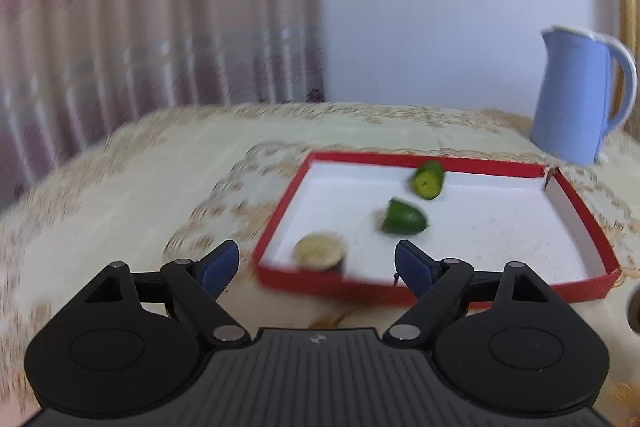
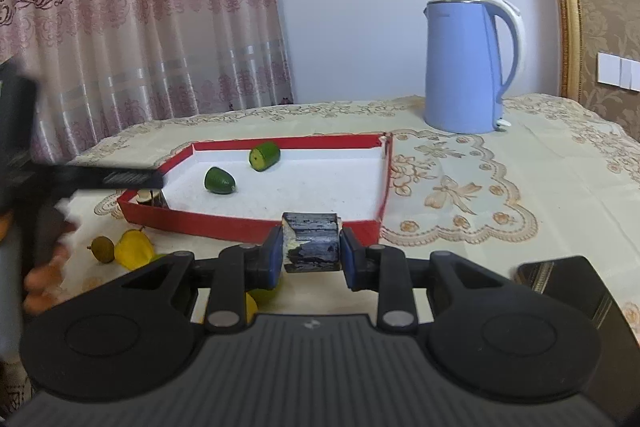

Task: Organize fruits
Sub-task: 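Place the avocado and the eggplant chunk into the red tray, opening both grippers, then grasp the yellow pepper with the right gripper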

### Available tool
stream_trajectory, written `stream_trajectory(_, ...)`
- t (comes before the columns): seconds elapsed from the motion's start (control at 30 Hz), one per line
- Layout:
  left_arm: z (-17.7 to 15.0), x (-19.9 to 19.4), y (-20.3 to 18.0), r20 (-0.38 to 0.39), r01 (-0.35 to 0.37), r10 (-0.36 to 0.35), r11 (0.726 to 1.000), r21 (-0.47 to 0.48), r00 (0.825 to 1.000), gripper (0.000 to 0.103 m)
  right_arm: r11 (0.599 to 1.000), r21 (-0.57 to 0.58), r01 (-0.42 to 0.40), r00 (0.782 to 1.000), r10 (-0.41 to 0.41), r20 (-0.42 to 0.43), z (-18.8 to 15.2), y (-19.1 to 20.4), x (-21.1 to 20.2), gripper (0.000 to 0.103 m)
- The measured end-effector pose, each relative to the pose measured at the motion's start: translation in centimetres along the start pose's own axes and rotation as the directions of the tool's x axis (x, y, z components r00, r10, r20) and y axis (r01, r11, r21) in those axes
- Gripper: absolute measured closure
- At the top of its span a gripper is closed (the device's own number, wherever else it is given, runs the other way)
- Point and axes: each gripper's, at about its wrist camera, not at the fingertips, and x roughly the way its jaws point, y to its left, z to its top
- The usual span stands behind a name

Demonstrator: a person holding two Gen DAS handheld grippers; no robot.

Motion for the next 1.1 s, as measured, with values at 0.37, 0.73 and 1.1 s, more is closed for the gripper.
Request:
stream_trajectory(0.37, -3.4, -3.1, 4.9, -0.019, -0.079, 0.079, 0.997, -0.007, 0.997, 0.016, 0.999, -0.007, -0.037, 0.999, 0.036, -0.025, 4.6, -0.6, 5.7, 0.075)
stream_trajectory(0.73, -5.0, -4.9, 4.8, -0.007, 0.010, -0.010, 0.997, 0.083, 1.000, 0.015, 1.000, -0.002, 0.030, 0.994, -0.030, -0.105, 7.1, -1.5, 13.2, 0.075)
stream_trajectory(1.1, -5.3, -5.0, 4.2, -0.010, 0.020, -0.019, 0.993, 0.118, 1.000, 0.015, 0.991, -0.022, 0.135, 0.985, -0.136, -0.102, 7.1, -1.5, 13.9, 0.011)
